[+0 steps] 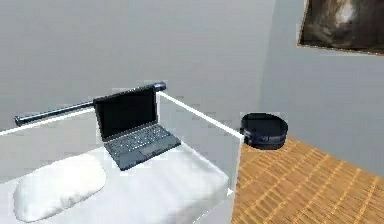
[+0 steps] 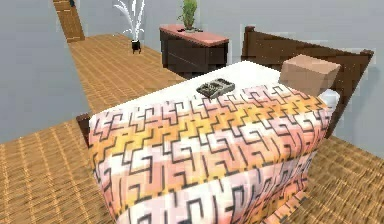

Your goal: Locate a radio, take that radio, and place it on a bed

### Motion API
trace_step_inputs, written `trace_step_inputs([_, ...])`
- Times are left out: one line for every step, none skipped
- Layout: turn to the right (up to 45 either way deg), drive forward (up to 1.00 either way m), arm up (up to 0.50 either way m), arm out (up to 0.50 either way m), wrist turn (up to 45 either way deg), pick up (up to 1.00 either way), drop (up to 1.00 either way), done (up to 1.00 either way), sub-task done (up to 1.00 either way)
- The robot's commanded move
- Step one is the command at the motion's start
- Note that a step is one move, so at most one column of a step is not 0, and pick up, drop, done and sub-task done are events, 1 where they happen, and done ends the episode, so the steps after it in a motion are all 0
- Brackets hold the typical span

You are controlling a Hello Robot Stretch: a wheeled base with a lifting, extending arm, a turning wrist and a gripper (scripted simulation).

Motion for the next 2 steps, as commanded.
trace_step_inputs([0.0,0.40,0.00,0.00,0.0,0.00,0.00,0.00,0.00])
trace_step_inputs([45.0,0.00,0.00,0.00,0.0,0.00,0.00,0.00,0.00])
